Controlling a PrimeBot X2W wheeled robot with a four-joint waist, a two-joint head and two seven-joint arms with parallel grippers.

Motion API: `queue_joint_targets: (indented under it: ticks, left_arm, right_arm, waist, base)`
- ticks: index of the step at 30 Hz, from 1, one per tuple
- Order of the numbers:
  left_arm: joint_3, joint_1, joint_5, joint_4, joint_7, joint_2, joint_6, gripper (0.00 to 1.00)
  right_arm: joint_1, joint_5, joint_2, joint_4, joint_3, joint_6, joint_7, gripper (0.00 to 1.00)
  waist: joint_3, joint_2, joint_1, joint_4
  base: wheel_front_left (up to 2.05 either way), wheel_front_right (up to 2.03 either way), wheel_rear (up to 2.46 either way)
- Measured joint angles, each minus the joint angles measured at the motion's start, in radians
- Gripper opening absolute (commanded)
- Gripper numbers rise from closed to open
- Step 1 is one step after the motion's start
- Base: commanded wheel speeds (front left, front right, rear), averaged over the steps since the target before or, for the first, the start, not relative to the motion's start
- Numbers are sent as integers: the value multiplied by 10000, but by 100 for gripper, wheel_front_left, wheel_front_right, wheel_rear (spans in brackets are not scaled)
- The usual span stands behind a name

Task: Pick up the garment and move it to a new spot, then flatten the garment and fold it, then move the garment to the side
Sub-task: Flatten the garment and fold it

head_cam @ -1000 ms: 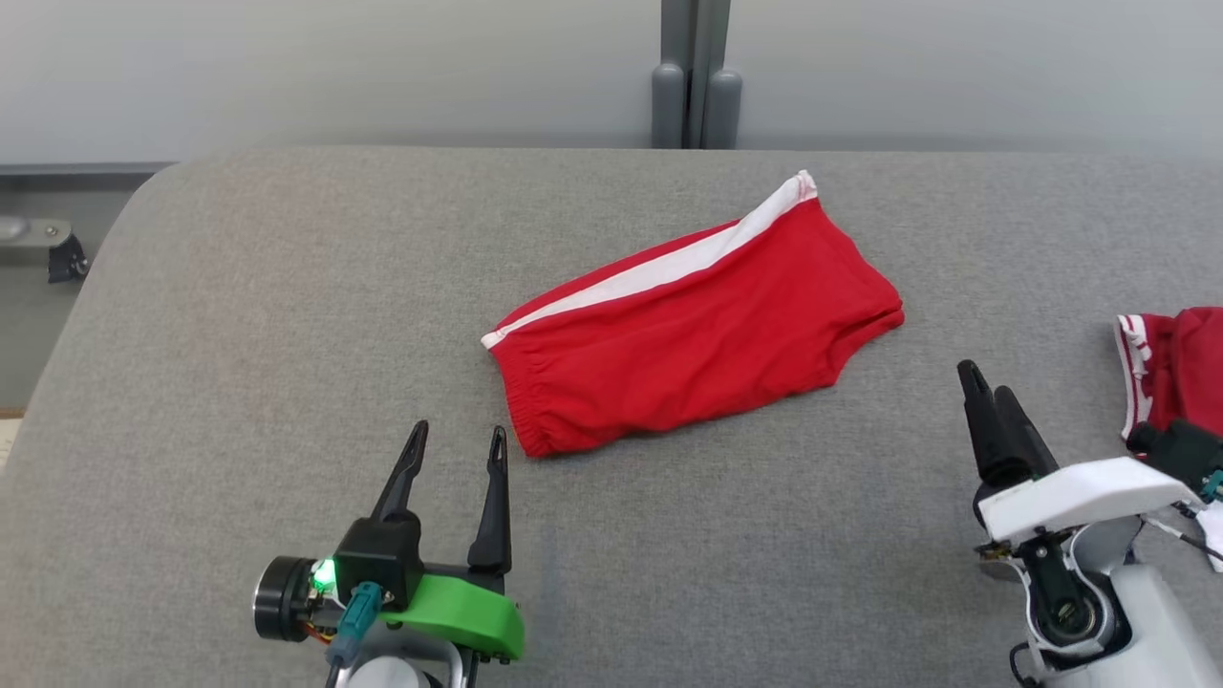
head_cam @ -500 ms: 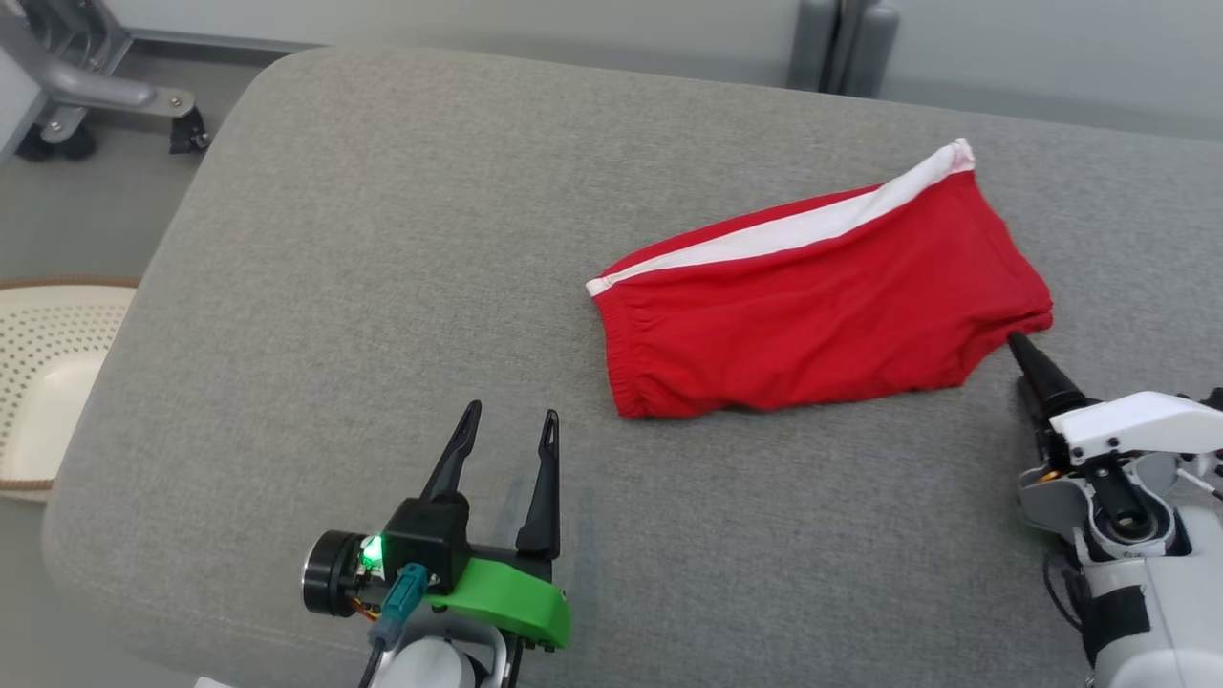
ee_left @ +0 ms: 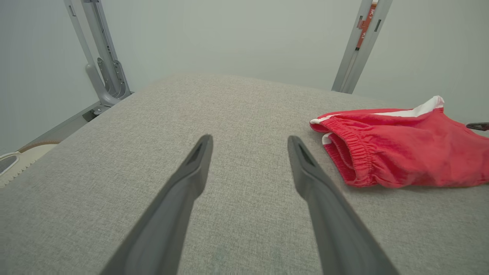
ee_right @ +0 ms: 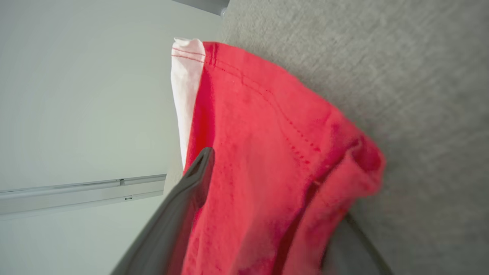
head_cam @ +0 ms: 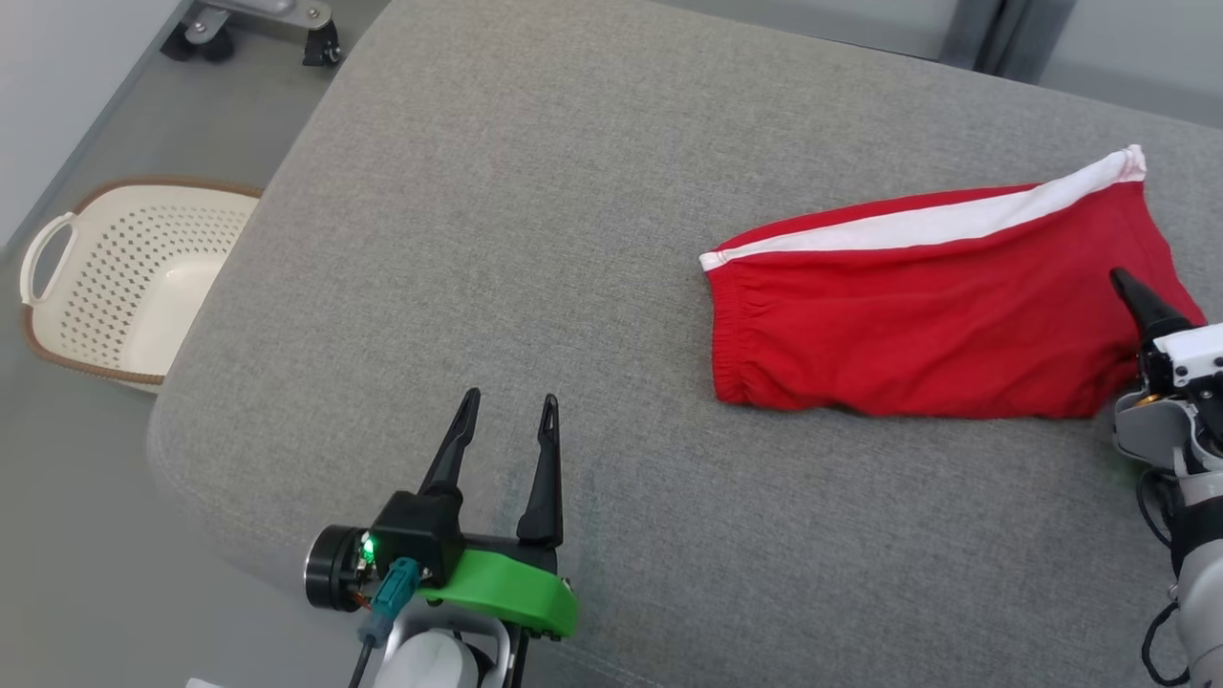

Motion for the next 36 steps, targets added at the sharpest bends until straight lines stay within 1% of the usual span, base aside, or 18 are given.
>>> queue_joint_targets:
  ticks: [4, 5, 6, 7, 10, 14, 21, 28, 36]
  left_arm:
    - [-98, -28, -73, -65, 2, 0, 31, 100]
    - [-86, -33, -81, -59, 2, 0, 36, 100]
    - [-52, -40, -92, -52, 2, 0, 61, 100]
    - [6, -51, -94, -40, 0, 0, 73, 100]
    - [127, -66, -82, 23, 2, 0, 71, 100]
    - [276, -90, -19, 71, 2, 0, 69, 100]
    - [224, -89, 113, 142, 2, -6, -19, 100]
    - [184, -87, 111, 224, 2, -4, -58, 100]
    - [491, 153, 234, 391, 2, -4, -167, 100]
  right_arm:
    - [-440, -207, -190, 345, -142, 0, 40, 100]
    - [-503, -238, -217, 401, -153, 0, 56, 88]
    - [-581, -314, -267, 468, -153, 0, 56, 45]
    - [-650, -397, -293, 523, -159, 0, 52, 0]
    - [-773, -499, -282, 591, -167, 6, -31, 0]
    - [-774, -514, -33, 548, -188, 17, -280, 0]
    - [-357, -431, 441, 184, -96, 29, -520, 0]
    - [-49, -433, 554, -104, 4, 25, -660, 0]
    - [775, -343, 719, -786, -12, 12, -1156, 0]
  waist:
    - [207, 0, 0, 277]
    - [233, 0, 0, 308]
    - [268, 0, 0, 357]
    - [296, 0, 0, 395]
    - [290, 0, 0, 420]
    - [159, 0, 0, 296]
    - [-188, 0, 1, -60]
    - [-461, 0, 1, -368]
    - [-936, 0, 0, -659]
  base:
    - [0, 0, 0]
    - [0, 0, 0]
    - [0, 0, 0]
    - [0, 0, 0]
    - [0, 0, 0]
    - [0, 0, 0]
    - [0, 0, 0]
    - [0, 0, 0]
    - [0, 0, 0]
